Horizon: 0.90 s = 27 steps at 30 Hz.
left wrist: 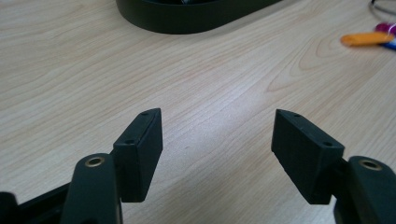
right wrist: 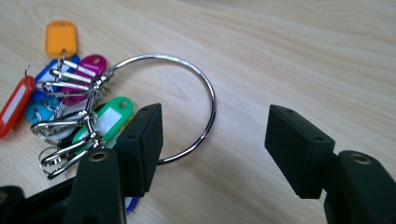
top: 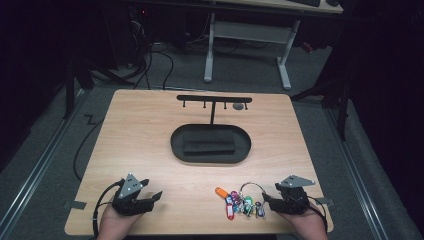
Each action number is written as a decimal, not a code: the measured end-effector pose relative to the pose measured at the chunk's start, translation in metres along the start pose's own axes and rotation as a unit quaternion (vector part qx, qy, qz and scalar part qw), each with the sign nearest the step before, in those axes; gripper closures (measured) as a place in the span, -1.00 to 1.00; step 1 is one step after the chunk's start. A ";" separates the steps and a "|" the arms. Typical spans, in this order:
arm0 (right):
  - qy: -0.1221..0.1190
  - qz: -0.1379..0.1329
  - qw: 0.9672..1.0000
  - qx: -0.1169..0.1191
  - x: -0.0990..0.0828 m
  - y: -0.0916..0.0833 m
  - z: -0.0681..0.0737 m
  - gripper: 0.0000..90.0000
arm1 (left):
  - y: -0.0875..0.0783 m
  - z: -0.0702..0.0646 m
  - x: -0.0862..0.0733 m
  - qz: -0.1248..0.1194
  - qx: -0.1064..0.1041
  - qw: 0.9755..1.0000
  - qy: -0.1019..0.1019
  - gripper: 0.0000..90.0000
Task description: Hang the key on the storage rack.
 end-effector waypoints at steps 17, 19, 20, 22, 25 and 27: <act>-0.029 0.137 0.990 -0.004 0.025 0.000 0.010 -0.07 | -0.001 -0.001 -0.007 0.013 -0.016 1.000 0.020 -0.24; -0.024 0.152 0.988 -0.002 0.027 0.003 0.010 -0.01 | -0.001 -0.002 -0.008 0.013 -0.020 1.000 0.019 -0.24; -0.015 0.162 0.987 -0.001 0.027 0.004 0.011 0.01 | 0.000 -0.003 -0.009 0.016 -0.024 0.999 0.019 -0.24; -0.012 0.184 0.983 0.003 0.027 0.008 0.014 0.05 | 0.000 -0.004 -0.009 0.016 -0.026 0.999 0.021 -0.24; -0.017 0.211 0.977 0.003 0.028 0.014 0.017 0.09 | 0.002 -0.004 -0.010 0.017 -0.032 0.999 0.026 -0.24; -0.029 0.220 0.975 -0.002 0.030 0.017 0.018 0.12 | 0.003 -0.006 -0.010 0.017 -0.037 0.999 0.029 -0.24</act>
Point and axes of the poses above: each handheld gripper's, and its own axes: y roughly forward along the jaws, x roughly out of its top, z roughly to its left, the point moved 6 cm from there along y, roughly forward along the jaws, and after that the axes turned 9 degrees about -z, right-handed, at the moved point
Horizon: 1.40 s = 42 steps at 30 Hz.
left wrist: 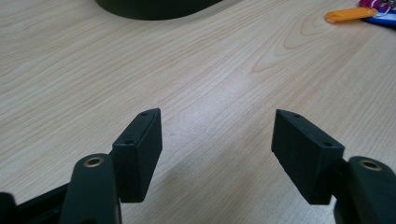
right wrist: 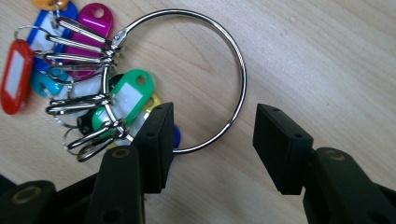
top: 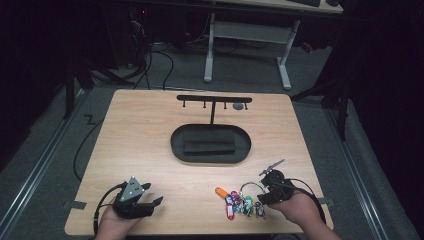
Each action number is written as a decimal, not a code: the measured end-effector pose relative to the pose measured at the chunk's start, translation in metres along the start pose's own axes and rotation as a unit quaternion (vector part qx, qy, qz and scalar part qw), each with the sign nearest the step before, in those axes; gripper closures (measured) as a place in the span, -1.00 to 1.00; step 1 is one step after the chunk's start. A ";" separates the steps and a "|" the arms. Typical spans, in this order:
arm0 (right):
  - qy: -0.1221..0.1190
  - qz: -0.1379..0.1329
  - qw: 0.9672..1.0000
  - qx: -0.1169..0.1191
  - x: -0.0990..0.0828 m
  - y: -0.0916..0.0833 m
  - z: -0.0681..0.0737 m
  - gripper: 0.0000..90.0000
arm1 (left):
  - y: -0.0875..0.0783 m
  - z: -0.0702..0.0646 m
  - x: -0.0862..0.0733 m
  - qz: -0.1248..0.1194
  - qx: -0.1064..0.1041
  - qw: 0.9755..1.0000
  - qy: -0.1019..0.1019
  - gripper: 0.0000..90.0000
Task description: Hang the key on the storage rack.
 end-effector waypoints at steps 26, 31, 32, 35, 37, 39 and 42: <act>0.036 0.108 0.993 0.006 0.003 0.024 -0.004 0.47 | 0.008 -0.005 -0.003 0.019 -0.007 0.999 0.037 -0.26; 0.027 0.109 0.994 0.013 0.006 0.024 -0.002 0.78 | 0.007 -0.005 -0.002 0.014 -0.005 0.999 0.038 -0.26; 0.026 0.108 0.994 0.014 0.006 0.024 -0.001 0.84 | 0.007 -0.005 -0.002 0.014 -0.005 0.999 0.039 -0.26; 0.008 0.104 0.994 0.014 0.007 0.025 0.001 0.93 | 0.008 -0.006 -0.003 0.018 -0.006 0.999 0.041 -0.26; 0.002 0.102 0.995 0.011 0.008 0.025 0.002 0.94 | 0.008 -0.006 -0.003 0.017 -0.006 0.999 0.041 -0.26; -0.013 0.102 0.995 0.003 0.009 0.023 0.002 0.94 | 0.007 -0.006 -0.003 0.017 -0.006 0.999 0.042 -0.26; -0.029 0.088 0.996 -0.003 0.018 0.012 0.002 0.94 | 0.007 -0.006 -0.004 0.017 -0.004 0.999 0.043 -0.25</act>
Point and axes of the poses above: each handheld gripper's, and its own axes: y roughly forward along the jaws, x roughly out of its top, z roughly to its left, the point moved 6 cm from there along y, roughly forward along the jaws, and after that the axes turned 9 degrees about -z, right-handed, at the moved point
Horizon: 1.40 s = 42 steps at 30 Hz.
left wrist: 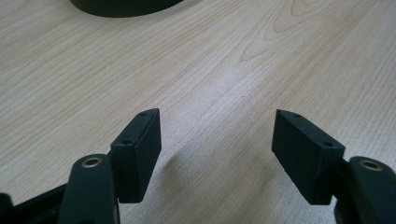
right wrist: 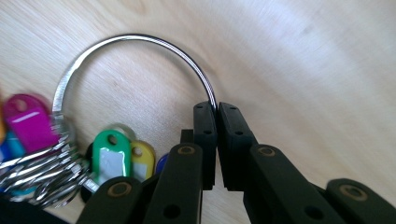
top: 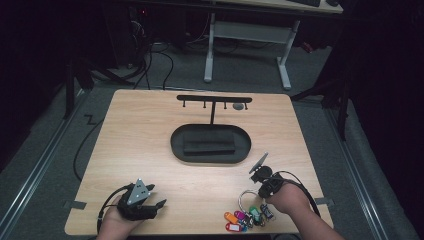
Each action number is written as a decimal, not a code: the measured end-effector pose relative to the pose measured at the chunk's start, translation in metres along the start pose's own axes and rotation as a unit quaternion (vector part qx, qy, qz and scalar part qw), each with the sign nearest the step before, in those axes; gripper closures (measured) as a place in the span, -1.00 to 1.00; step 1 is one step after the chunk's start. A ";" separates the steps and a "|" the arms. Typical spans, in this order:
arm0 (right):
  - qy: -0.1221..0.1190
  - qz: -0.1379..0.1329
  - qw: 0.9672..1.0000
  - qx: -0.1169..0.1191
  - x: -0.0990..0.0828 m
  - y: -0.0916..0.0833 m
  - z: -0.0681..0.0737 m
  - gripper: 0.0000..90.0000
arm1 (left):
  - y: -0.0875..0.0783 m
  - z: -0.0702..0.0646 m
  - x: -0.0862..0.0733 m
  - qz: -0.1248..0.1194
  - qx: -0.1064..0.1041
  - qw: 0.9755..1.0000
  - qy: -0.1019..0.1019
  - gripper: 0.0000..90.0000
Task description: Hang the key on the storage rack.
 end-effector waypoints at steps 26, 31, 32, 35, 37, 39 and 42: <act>-0.066 -0.065 0.995 -0.023 0.035 -0.125 -0.005 0.95 | -0.007 0.002 -0.001 -0.007 0.012 1.000 0.006 -0.25; -0.065 -0.076 0.995 -0.022 0.039 -0.140 -0.007 0.95 | -0.010 0.003 -0.002 -0.017 0.018 1.000 0.007 -0.25; -0.064 -0.077 0.995 -0.023 0.039 -0.142 -0.007 0.96 | -0.011 0.003 -0.003 -0.015 0.019 1.000 0.006 -0.26; -0.059 -0.076 0.995 -0.019 0.039 -0.147 -0.010 0.96 | -0.014 0.003 -0.005 -0.012 0.017 1.000 0.005 -0.26; -0.057 -0.074 0.995 -0.022 0.040 -0.150 -0.011 0.95 | -0.015 0.003 -0.005 -0.014 0.019 1.000 0.005 -0.26; -0.058 -0.075 0.995 -0.023 0.043 -0.153 -0.012 0.95 | -0.017 0.004 -0.006 -0.016 0.023 1.000 0.001 -0.26; -0.055 -0.081 0.995 -0.025 0.047 -0.160 -0.013 0.95 | -0.019 0.006 -0.007 -0.017 0.025 1.000 0.001 -0.26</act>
Point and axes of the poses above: each handheld gripper's, and its own axes: y roughly forward along the jaws, x roughly out of its top, z roughly to its left, the point moved 6 cm from there along y, roughly forward along the jaws, and after that the axes turned 9 degrees about -z, right-handed, at the moved point
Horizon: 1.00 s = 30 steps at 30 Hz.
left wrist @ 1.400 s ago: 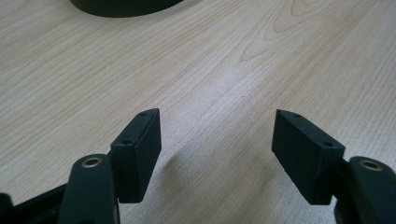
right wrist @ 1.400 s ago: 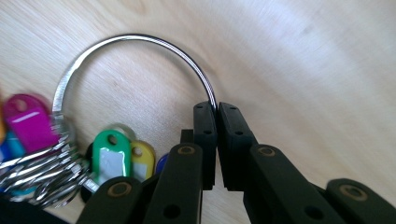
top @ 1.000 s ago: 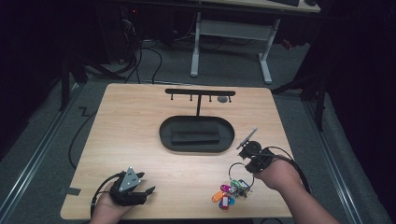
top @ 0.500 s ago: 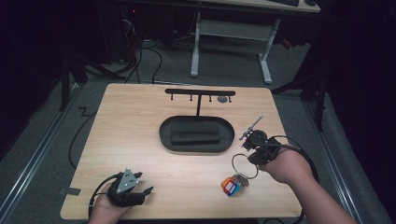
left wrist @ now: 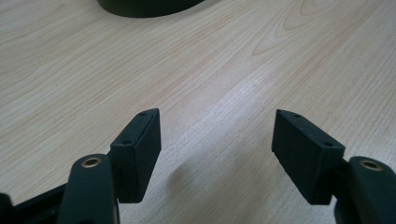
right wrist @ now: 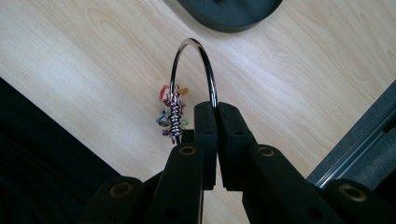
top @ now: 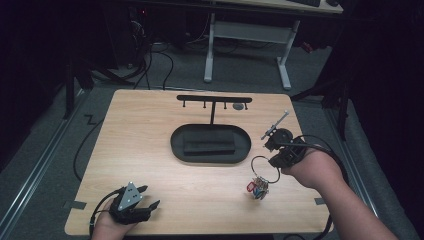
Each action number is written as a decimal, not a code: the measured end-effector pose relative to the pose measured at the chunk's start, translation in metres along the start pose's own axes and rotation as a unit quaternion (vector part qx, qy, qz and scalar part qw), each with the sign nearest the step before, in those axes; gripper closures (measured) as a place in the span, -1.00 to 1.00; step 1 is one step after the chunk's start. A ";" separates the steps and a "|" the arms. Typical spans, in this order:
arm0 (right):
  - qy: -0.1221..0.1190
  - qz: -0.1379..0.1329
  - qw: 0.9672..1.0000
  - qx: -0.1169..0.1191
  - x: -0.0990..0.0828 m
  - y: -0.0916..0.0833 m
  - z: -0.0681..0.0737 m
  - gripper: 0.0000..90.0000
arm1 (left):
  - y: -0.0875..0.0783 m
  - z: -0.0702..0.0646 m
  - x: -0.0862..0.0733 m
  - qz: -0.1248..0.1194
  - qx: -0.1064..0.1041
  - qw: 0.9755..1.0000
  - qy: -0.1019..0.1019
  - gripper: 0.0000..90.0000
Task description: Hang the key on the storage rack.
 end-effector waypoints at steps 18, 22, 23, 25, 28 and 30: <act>0.003 -0.014 1.000 0.007 0.022 -0.002 -0.010 0.96 | 0.003 -0.003 0.001 -0.005 -0.015 1.000 0.000 -0.26; 0.010 -0.012 1.000 0.003 0.028 0.001 -0.013 0.96 | 0.002 -0.003 -0.001 -0.006 -0.015 1.000 0.005 -0.27; 0.009 -0.013 1.000 0.003 0.031 0.002 -0.014 0.96 | 0.001 -0.003 -0.001 -0.007 -0.014 1.000 0.003 -0.27; 0.012 -0.014 1.000 0.002 0.035 0.003 -0.015 0.96 | -0.001 -0.001 -0.001 -0.006 -0.012 1.000 0.003 -0.26; 0.008 -0.008 1.000 0.000 0.040 0.005 -0.018 0.96 | -0.001 0.002 -0.001 -0.006 -0.008 1.000 0.000 -0.26; 0.014 -0.007 1.000 -0.003 0.045 0.005 -0.020 0.96 | -0.001 0.003 -0.002 -0.005 -0.005 1.000 -0.002 -0.26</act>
Point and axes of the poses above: each handheld gripper's, and its own axes: y roughly forward along the jaws, x roughly out of its top, z roughly to its left, the point moved 6 cm from there along y, roughly forward along the jaws, and after that the axes turned 9 degrees about -z, right-handed, at the moved point
